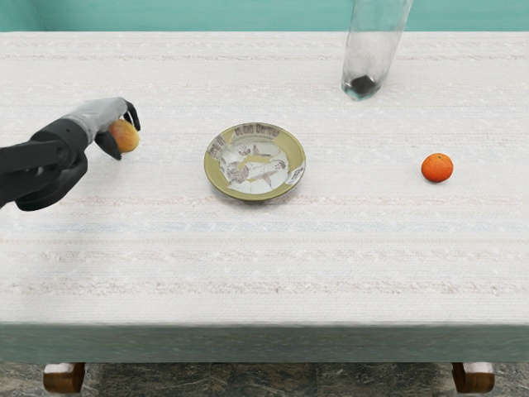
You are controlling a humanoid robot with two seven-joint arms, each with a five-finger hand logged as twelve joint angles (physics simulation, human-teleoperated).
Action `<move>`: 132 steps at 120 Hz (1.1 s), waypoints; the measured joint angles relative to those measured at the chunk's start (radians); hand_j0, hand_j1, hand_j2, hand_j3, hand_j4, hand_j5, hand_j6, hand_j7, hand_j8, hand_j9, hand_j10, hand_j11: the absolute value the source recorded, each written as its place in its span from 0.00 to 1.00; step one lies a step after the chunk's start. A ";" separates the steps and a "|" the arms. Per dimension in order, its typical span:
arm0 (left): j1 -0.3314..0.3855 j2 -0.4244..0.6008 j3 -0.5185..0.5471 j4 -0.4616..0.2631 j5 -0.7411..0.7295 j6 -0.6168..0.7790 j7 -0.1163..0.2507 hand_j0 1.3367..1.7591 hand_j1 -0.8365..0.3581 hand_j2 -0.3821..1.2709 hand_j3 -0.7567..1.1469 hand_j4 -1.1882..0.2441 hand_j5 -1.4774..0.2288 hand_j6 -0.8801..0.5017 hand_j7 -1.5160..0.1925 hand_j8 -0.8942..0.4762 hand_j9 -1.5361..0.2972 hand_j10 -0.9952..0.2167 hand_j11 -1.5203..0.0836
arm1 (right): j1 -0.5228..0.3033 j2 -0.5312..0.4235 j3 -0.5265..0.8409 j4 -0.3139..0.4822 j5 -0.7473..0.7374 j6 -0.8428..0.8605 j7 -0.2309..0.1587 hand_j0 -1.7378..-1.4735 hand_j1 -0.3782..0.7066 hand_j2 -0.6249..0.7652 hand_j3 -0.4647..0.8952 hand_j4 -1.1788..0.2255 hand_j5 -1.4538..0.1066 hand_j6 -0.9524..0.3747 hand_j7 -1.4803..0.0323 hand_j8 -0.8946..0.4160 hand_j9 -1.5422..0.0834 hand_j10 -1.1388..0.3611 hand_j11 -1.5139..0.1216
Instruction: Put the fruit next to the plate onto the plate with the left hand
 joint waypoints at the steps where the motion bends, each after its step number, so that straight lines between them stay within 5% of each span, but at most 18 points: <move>1: -0.002 -0.003 0.000 0.000 -0.001 -0.001 0.000 0.75 0.53 0.33 0.40 0.47 0.33 0.41 0.37 0.40 0.35 0.37 0.38 | 0.000 0.000 0.000 0.000 0.000 0.000 0.000 0.30 0.06 0.44 0.34 0.82 0.90 0.69 0.95 0.66 0.92 0.74 0.90; 69: -0.184 -0.205 0.003 -0.013 -0.128 -0.088 0.002 0.75 0.49 0.41 0.40 0.44 0.30 0.43 0.35 0.40 0.36 0.33 0.39 | 0.000 0.000 0.000 0.000 0.000 0.000 0.000 0.30 0.06 0.44 0.34 0.82 0.90 0.69 0.95 0.66 0.92 0.74 0.90; 106: -0.216 -0.302 -0.001 -0.025 -0.178 -0.142 0.035 0.75 0.51 0.38 0.40 0.43 0.30 0.42 0.34 0.39 0.36 0.31 0.39 | 0.000 0.000 0.000 0.000 0.000 0.000 0.000 0.30 0.06 0.44 0.34 0.82 0.90 0.69 0.95 0.66 0.92 0.74 0.90; 132: -0.164 -0.313 0.001 -0.014 -0.188 -0.181 0.043 0.75 0.48 0.42 0.40 0.44 0.31 0.44 0.35 0.40 0.36 0.32 0.39 | 0.000 0.000 0.000 0.000 0.000 0.000 0.000 0.30 0.06 0.44 0.34 0.82 0.90 0.69 0.95 0.66 0.92 0.74 0.90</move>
